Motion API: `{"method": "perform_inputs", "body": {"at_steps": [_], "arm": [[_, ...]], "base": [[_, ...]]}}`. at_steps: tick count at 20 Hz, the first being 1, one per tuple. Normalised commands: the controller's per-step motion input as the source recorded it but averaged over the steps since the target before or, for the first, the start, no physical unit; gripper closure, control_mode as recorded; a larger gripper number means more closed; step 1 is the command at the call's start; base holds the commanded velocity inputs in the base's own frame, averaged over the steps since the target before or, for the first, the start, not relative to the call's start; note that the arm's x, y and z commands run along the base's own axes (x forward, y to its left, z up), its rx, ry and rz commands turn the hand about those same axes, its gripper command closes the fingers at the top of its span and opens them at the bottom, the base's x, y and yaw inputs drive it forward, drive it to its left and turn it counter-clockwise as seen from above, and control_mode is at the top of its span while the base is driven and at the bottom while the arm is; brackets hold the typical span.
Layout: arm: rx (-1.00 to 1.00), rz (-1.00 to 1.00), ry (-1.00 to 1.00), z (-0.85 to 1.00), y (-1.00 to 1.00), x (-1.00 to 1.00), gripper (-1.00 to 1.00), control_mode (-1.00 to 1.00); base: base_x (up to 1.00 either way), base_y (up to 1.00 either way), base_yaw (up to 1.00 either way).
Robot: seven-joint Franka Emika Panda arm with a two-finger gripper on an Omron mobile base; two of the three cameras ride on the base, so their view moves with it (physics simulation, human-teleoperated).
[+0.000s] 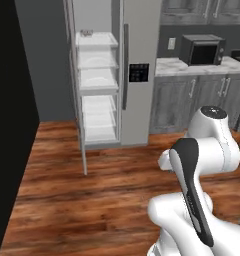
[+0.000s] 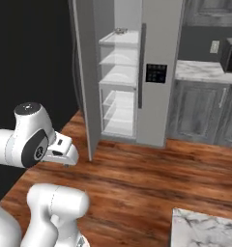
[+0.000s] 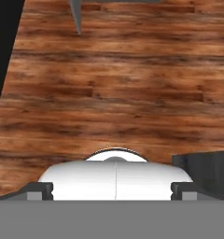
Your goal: Place two dumplings into each of the tupperware containers and then place the containers in the fridge.
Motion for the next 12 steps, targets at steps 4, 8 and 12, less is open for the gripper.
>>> {"method": "perform_inputs", "body": {"at_steps": [4, 8, 12], "arm": [[0.0, 0.0, 0.0, 0.0, 0.0, 0.0, -1.0, 1.0], [0.0, 0.0, 0.0, 0.0, 0.0, 0.0, -1.0, 1.0], [0.0, 0.0, 0.0, 0.0, 0.0, 0.0, -1.0, 1.0]], "base": [[-1.0, 0.0, -0.11], [-1.0, 0.0, -0.09], [-1.0, -0.04, -0.08]]}}
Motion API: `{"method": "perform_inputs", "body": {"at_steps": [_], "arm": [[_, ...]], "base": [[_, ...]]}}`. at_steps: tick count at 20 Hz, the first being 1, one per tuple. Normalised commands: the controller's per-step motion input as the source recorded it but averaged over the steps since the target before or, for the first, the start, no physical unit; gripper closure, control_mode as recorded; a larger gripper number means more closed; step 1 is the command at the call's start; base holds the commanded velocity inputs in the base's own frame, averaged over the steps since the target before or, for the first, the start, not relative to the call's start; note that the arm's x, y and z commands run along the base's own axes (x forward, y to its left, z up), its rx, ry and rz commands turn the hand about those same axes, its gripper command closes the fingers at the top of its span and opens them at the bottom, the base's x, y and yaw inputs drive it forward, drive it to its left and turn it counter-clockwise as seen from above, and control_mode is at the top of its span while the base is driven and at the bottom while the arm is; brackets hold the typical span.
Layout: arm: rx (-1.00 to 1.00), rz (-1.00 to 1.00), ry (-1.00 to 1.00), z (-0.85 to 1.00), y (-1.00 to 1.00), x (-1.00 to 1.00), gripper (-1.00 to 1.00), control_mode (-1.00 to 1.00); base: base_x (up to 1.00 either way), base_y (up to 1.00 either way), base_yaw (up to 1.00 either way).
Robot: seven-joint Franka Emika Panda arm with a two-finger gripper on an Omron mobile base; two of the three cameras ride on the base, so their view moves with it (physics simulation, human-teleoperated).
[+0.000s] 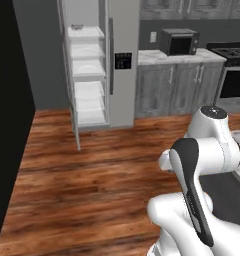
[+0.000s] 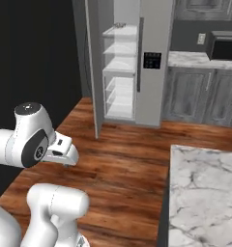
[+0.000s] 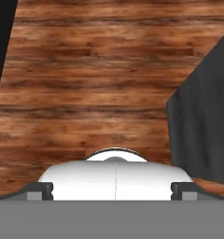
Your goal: Place two dumplings into each of the tupperware containers and then place the containers in the fridge.
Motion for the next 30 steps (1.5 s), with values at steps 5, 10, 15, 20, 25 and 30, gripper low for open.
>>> {"method": "perform_inputs", "body": {"at_steps": [5, 10, 15, 20, 25, 30], "arm": [[0.0, 0.0, 0.0, 0.0, 0.0, 0.0, -1.0, 1.0], [0.0, 0.0, 0.0, 0.0, 0.0, 0.0, -1.0, 1.0], [0.0, 0.0, 0.0, 0.0, 0.0, 0.0, -1.0, 1.0], [0.0, 0.0, 0.0, 0.0, 0.0, 0.0, -1.0, 1.0], [0.0, 0.0, 0.0, 0.0, 0.0, 0.0, -1.0, 1.0], [0.0, 0.0, 0.0, 0.0, 0.0, 0.0, -1.0, 1.0]], "base": [[-1.0, -0.13, -0.04], [-1.0, -0.28, -0.02], [-1.0, -0.47, -0.01], [-1.0, -0.49, -0.03], [-0.3, -0.72, -0.03], [0.12, -1.0, 0.0]]}}
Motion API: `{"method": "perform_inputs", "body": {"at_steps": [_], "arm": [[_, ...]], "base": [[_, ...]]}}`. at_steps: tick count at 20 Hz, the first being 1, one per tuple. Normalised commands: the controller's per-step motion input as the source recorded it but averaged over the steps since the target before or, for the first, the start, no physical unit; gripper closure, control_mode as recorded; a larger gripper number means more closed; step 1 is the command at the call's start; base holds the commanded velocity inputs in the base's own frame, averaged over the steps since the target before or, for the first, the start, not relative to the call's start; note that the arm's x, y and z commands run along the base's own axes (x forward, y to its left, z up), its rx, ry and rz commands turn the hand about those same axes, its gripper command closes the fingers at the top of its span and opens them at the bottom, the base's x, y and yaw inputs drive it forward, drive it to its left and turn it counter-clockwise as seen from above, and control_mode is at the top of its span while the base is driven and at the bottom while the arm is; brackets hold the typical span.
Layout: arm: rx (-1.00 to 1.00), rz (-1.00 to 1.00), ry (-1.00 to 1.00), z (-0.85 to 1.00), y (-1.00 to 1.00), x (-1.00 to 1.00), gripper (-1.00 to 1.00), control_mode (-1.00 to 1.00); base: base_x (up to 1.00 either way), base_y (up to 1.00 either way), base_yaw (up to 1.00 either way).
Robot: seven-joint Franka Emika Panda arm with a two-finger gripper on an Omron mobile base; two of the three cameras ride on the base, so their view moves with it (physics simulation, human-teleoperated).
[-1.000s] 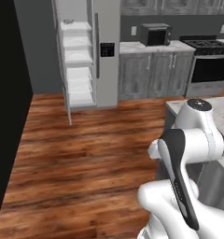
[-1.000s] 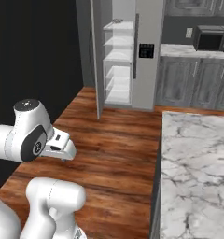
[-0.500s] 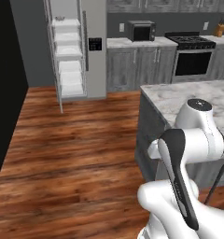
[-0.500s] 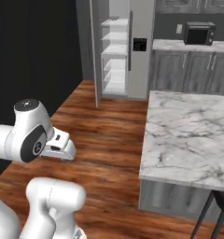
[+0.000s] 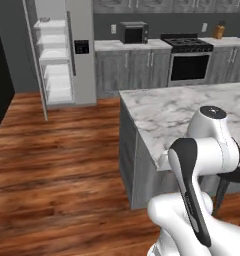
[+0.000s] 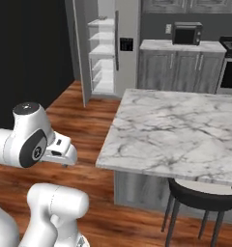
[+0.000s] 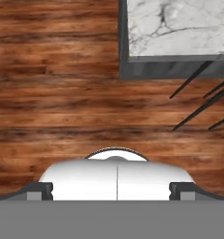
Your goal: Place two dumplings into each of the tupperware containers and then place the containers in the fridge.
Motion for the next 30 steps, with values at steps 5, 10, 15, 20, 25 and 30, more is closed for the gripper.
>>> {"method": "perform_inputs", "body": {"at_steps": [5, 10, 15, 20, 25, 30], "arm": [[0.0, 0.0, 0.0, 0.0, 0.0, 0.0, -1.0, 1.0], [0.0, 0.0, 0.0, 0.0, 0.0, 0.0, -1.0, 1.0], [0.0, 0.0, 0.0, 0.0, 0.0, 0.0, -1.0, 1.0], [0.0, 0.0, 0.0, 0.0, 0.0, 0.0, -1.0, 1.0], [0.0, 0.0, 0.0, 0.0, 0.0, 0.0, -1.0, 1.0], [0.0, 0.0, 0.0, 0.0, 0.0, 0.0, -1.0, 1.0]], "base": [[0.25, -1.0, 0.0], [0.3, -1.0, 0.0], [0.24, -1.0, 0.0], [0.17, -1.0, 0.0], [0.15, -1.0, 0.0], [0.1, -1.0, 0.0]]}}
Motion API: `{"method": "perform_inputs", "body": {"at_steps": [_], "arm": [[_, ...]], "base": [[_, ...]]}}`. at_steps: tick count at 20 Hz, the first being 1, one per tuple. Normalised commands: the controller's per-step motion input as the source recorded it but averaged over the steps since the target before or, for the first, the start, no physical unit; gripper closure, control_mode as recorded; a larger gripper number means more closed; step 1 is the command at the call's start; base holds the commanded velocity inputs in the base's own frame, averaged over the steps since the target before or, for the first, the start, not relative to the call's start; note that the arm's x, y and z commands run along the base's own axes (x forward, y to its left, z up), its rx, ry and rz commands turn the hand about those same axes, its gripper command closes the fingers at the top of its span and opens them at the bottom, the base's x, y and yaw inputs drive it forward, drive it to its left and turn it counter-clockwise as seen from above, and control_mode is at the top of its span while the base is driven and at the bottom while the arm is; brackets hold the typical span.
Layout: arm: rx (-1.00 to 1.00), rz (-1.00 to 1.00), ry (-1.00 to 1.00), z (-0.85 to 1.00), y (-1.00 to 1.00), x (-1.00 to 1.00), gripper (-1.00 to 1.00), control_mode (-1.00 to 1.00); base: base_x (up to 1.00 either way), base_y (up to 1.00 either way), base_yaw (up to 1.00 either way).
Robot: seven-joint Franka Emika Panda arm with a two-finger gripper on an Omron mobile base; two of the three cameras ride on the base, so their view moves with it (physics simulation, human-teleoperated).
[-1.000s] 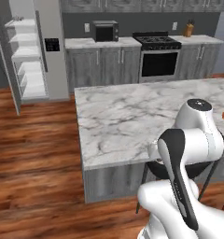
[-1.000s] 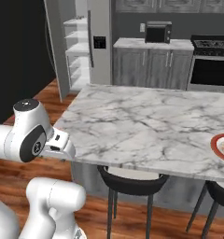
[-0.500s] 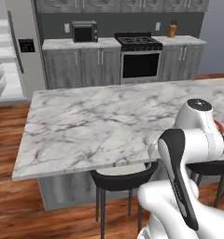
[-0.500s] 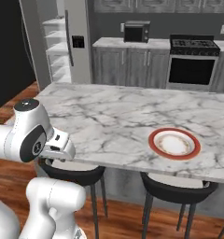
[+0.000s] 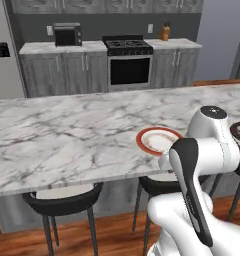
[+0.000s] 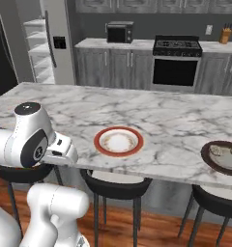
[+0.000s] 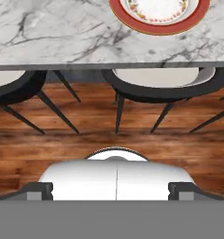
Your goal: Place two dumplings into each of the tupperware containers and then place the containers in the fridge.
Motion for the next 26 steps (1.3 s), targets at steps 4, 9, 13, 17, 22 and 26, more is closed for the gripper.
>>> {"method": "perform_inputs", "body": {"at_steps": [4, 9, 13, 17, 22, 26], "arm": [[0.0, 0.0, 0.0, 0.0, 0.0, 0.0, -1.0, 1.0], [0.0, 0.0, 0.0, 0.0, 0.0, 0.0, -1.0, 1.0], [0.0, 0.0, 0.0, 0.0, 0.0, 0.0, -1.0, 1.0], [0.0, 0.0, 0.0, 0.0, 0.0, 0.0, -1.0, 1.0], [0.0, 0.0, 0.0, 0.0, 0.0, 0.0, -1.0, 1.0], [0.0, 0.0, 0.0, 0.0, 0.0, 0.0, -1.0, 1.0]], "base": [[0.08, -1.0, 0.0], [0.08, -1.0, 0.0], [0.14, -1.0, 0.0], [0.18, -1.0, 0.0], [0.24, -1.0, 0.0], [0.27, -0.92, 0.0]]}}
